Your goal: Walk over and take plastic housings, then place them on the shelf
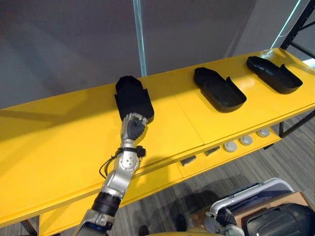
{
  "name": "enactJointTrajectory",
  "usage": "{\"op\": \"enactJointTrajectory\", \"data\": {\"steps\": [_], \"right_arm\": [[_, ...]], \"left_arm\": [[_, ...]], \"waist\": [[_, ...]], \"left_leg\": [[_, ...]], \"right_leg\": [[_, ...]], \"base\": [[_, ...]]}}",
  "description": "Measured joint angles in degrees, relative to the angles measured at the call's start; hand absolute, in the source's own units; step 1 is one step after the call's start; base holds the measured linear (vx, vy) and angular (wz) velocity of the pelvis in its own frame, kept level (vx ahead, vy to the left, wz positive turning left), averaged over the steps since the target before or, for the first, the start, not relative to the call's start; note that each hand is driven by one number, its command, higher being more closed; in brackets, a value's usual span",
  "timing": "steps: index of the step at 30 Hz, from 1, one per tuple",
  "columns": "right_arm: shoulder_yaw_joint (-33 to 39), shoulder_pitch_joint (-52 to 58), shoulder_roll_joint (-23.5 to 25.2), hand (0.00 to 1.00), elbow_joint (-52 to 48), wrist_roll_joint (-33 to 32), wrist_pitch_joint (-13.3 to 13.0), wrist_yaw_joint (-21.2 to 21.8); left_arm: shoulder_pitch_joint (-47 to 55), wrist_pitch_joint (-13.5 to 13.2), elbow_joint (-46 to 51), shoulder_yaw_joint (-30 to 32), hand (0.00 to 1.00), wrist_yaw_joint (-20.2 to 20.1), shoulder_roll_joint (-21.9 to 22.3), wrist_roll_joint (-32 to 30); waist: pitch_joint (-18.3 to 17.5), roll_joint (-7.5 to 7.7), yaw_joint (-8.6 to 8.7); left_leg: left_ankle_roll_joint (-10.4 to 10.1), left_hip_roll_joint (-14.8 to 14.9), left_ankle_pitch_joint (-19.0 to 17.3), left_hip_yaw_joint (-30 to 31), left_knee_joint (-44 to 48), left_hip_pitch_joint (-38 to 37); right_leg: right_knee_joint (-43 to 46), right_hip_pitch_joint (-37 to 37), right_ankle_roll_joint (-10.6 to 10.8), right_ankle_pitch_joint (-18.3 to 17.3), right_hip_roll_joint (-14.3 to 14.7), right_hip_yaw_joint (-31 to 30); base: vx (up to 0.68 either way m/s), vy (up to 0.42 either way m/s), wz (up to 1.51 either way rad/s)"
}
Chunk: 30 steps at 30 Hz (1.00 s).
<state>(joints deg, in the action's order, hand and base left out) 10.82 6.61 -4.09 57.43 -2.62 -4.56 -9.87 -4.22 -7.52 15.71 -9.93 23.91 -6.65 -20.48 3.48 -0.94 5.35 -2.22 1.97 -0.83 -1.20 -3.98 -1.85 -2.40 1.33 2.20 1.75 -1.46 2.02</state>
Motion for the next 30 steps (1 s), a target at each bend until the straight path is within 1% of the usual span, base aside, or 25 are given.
{"op": "enactJointTrajectory", "data": {"steps": [1,3,4,5,6,7,8,9,11,12,13,14,15,16,17,18,19,20,22,23,24,25,26,27,30], "right_arm": [[0.0,0.0,-0.1,0.00,0.2,0.0,0.0,0.0],[0.0,0.3,-0.2,0.00,0.6,0.0,0.0,0.0],[0.0,0.3,-0.2,0.00,0.8,0.0,0.0,0.0],[0.1,0.5,-0.3,0.00,0.9,0.0,0.0,0.0],[0.1,0.6,-0.3,0.00,1.0,0.0,0.0,0.0],[0.3,0.6,-0.2,0.00,1.5,0.0,0.0,-0.1],[0.4,0.9,0.2,0.00,1.7,0.0,0.1,-0.2],[0.4,1.2,0.3,0.00,1.7,0.0,0.2,-0.3],[0.3,2.2,0.5,0.00,0.8,0.0,1.1,-1.2],[0.4,2.7,0.7,0.00,0.1,0.0,1.4,-1.5],[0.3,3.3,0.8,0.00,-0.5,0.0,1.8,-2.1],[-0.2,3.7,0.9,0.00,-1.0,0.0,2.3,-2.4],[-0.2,4.2,1.0,0.00,-1.7,0.0,2.7,-2.5],[-0.5,4.8,1.3,0.00,-2.7,0.1,3.2,-2.6],[-1.2,5.0,1.4,0.00,-3.8,0.7,3.4,-2.5],[-2.0,5.0,1.4,0.00,-4.8,0.9,3.8,-2.6],[-2.2,4.8,1.4,0.00,-5.0,1.0,5.1,-2.6],[-2.2,4.8,1.5,0.00,-5.1,1.0,5.1,-2.6],[-2.2,5.1,1.5,0.00,-6.2,1.0,6.0,-2.6],[-2.2,5.1,1.5,0.00,-6.4,1.0,6.2,-2.6],[-2.0,5.2,1.5,0.00,-6.4,1.0,6.2,-2.6],[-1.6,5.2,1.4,0.00,-6.4,1.0,6.2,-2.6],[-0.7,5.2,1.5,0.00,-6.4,1.0,6.2,-2.6],[0.1,5.2,1.7,0.00,-6.4,1.0,6.1,-2.5],[0.1,5.2,1.4,0.00,-6.0,1.0,5.8,-2.5]], "left_arm": [[0.5,-0.2,0.9,0.6,1.00,0.1,0.2,0.2],[4.5,-1.9,6.0,7.7,1.00,1.9,1.4,2.9],[5.4,-2.0,6.9,9.7,1.00,2.5,1.7,3.7],[7.0,-2.4,7.7,13.9,1.00,3.9,2.5,5.6],[7.9,-2.6,8.0,16.1,1.00,4.5,3.0,6.7],[9.6,-3.0,8.0,20.7,1.00,6.4,4.2,8.9],[11.5,-3.1,8.0,25.0,1.00,7.8,5.6,11.1],[12.4,-3.2,8.0,26.4,1.00,8.6,6.3,12.4],[17.2,-4.3,7.1,31.8,1.00,11.4,8.9,17.1],[18.4,-4.3,6.5,32.9,1.00,11.6,9.6,18.4],[21.3,-4.4,4.8,34.5,1.00,11.9,10.5,21.2],[23.2,-4.3,1.0,35.3,1.00,12.0,10.9,22.9],[23.6,-4.0,-1.5,35.4,1.00,11.8,11.0,23.8],[24.4,-2.9,-6.6,35.4,1.00,10.4,11.0,25.1],[24.8,-1.8,-12.7,35.4,1.00,7.7,11.0,26.4],[24.8,-1.1,-16.2,35.4,1.00,6.1,10.9,26.8],[24.7,0.6,-23.7,35.3,1.00,2.7,10.8,26.9],[24.4,1.4,-27.4,35.1,0.00,1.0,10.7,26.9],[23.5,3.7,-41.3,34.5,0.00,-3.9,10.5,26.6],[23.2,4.1,-44.5,34.4,0.00,-4.7,10.5,26.5],[22.5,4.7,-50.3,33.9,0.00,-6.0,10.4,26.1],[21.9,5.1,-54.1,33.5,0.00,-6.8,10.3,25.2],[21.2,5.6,-57.5,32.7,0.00,-7.7,10.3,24.2],[20.6,5.8,-58.9,32.5,0.00,-8.5,10.0,23.6],[19.2,5.8,-62.5,31.2,0.00,-9.0,8.5,21.8]], "waist": [[0.0,-0.02,-0.01],[0.1,0.01,-0.09],[0.1,0.05,-0.31],[0.1,0.12,-1.23],[0.2,0.16,-1.60],[0.2,0.28,-1.83],[0.4,0.58,-2.46],[0.3,0.76,-3.18],[0.3,1.27,-4.70],[0.3,1.35,-4.80],[0.2,1.61,-4.90],[0.1,1.90,-5.36],[0.1,1.95,-6.08],[0.0,2.28,-6.27],[-0.2,2.66,-6.17],[-0.3,2.82,-6.14],[-0.4,2.95,-6.16],[-0.4,2.95,-6.07],[-0.5,2.94,-5.99],[-0.5,2.92,-5.98],[-0.5,2.79,-5.98],[-0.6,2.64,-5.99],[-0.7,2.51,-5.98],[-0.8,2.43,-6.01],[-0.9,1.87,-5.95]], "left_leg": [[0.0,0.0,0.0,0.1,0.0,0.0],[0.0,0.0,0.0,1.1,0.2,0.0],[0.0,0.0,0.0,1.3,0.2,0.0],[0.0,0.1,0.0,1.3,0.4,0.0],[0.0,0.1,0.0,1.5,0.4,0.1],[0.0,0.1,0.0,2.3,0.4,-0.1],[0.0,0.1,0.0,2.8,0.5,-0.6],[0.0,0.1,0.0,2.8,0.5,-0.8],[0.1,0.1,-0.6,3.2,1.1,-0.8],[0.1,0.0,-0.6,3.5,1.1,-0.8],[0.1,0.0,-0.9,3.7,1.2,-0.8],[0.5,-0.1,-1.4,3.7,2.0,-0.5],[0.4,-0.1,-2.0,3.8,2.5,-0.3],[0.6,-0.1,-2.5,3.8,3.5,0.0],[0.8,-0.1,-2.8,3.8,4.2,0.2],[0.8,-0.1,-2.9,3.8,4.5,0.2],[0.9,-0.1,-3.0,3.6,4.8,0.2],[0.9,-0.1,-3.0,3.6,4.9,0.2],[0.7,-0.2,-2.8,3.6,4.9,0.2],[0.7,-0.2,-2.8,3.6,4.9,0.2],[0.5,-0.2,-2.7,3.6,4.8,0.2],[0.3,-0.2,-2.6,3.6,4.5,0.2],[-0.1,-0.1,-2.2,3.7,4.0,0.0],[-0.2,-0.1,-1.9,3.8,3.7,0.0],[-0.6,0.0,-1.1,3.8,2.6,-0.8]], "right_leg": [[0.2,0.0,0.0,-0.1,0.0,0.1],[1.0,-0.1,-0.3,-0.7,0.0,1.0],[1.3,-0.1,-0.4,-0.9,0.0,1.2],[1.6,-0.2,-0.4,-1.0,0.0,1.2],[1.8,-0.3,-0.4,-1.2,0.0,1.3],[2.4,-0.6,-0.4,-1.8,-0.1,2.0],[3.0,-1.2,-0.5,-2.2,-0.2,2.7],[3.3,-1.2,-0.6,-2.5,-0.2,2.7],[4.8,-1.2,-0.5,-3.5,-0.4,3.6],[5.1,-1.3,-0.4,-3.7,-0.6,4.0],[5.6,-1.3,-0.4,-4.1,-0.8,4.5],[6.1,-1.3,-0.4,-4.4,-0.9,4.7],[6.4,-1.4,-0.2,-4.7,-1.0,4.9],[6.7,-1.7,-0.4,-5.0,-1.2,5.7],[7.3,-1.8,-0.5,-5.4,-1.4,6.1],[7.4,-1.8,-0.5,-5.4,-1.4,6.1],[7.4,-1.9,-0.5,-5.4,-1.4,6.2],[7.5,-1.9,-0.5,-5.4,-1.5,6.5],[7.6,-1.9,-0.4,-5.5,-1.6,6.9],[7.6,-1.9,-0.4,-5.5,-1.6,6.9],[7.6,-1.9,-0.4,-5.5,-1.6,7.0],[7.5,-1.9,-0.4,-5.5,-1.6,7.0],[7.3,-1.9,-0.4,-5.5,-1.6,7.1],[7.3,-1.9,-0.4,-5.5,-1.6,7.0],[7.2,-2.0,-0.5,-5.5,-1.5,6.9]], "base": [[-0.03,-0.006,0.15],[-0.02,-0.015,0.19],[-0.02,-0.019,0.13],[-0.02,-0.014,0.06],[-0.03,-0.015,0.16],[-0.02,-0.018,0.29],[-0.02,-0.017,0.28],[-0.01,-0.014,0.20],[-0.01,-0.006,0.18],[-0.01,0.000,0.28],[-0.01,0.008,0.18],[-0.01,0.006,0.16],[-0.03,0.006,0.12],[-0.03,0.000,0.20],[-0.03,-0.003,0.18],[-0.02,-0.007,0.08],[0.00,0.000,0.00],[0.00,0.000,0.00],[0.00,0.000,0.00],[-0.01,-0.001,0.04],[-0.01,-0.004,0.03],[0.00,-0.006,0.05],[0.00,-0.009,0.07],[0.00,-0.009,0.06],[0.00,0.000,0.00]]}}
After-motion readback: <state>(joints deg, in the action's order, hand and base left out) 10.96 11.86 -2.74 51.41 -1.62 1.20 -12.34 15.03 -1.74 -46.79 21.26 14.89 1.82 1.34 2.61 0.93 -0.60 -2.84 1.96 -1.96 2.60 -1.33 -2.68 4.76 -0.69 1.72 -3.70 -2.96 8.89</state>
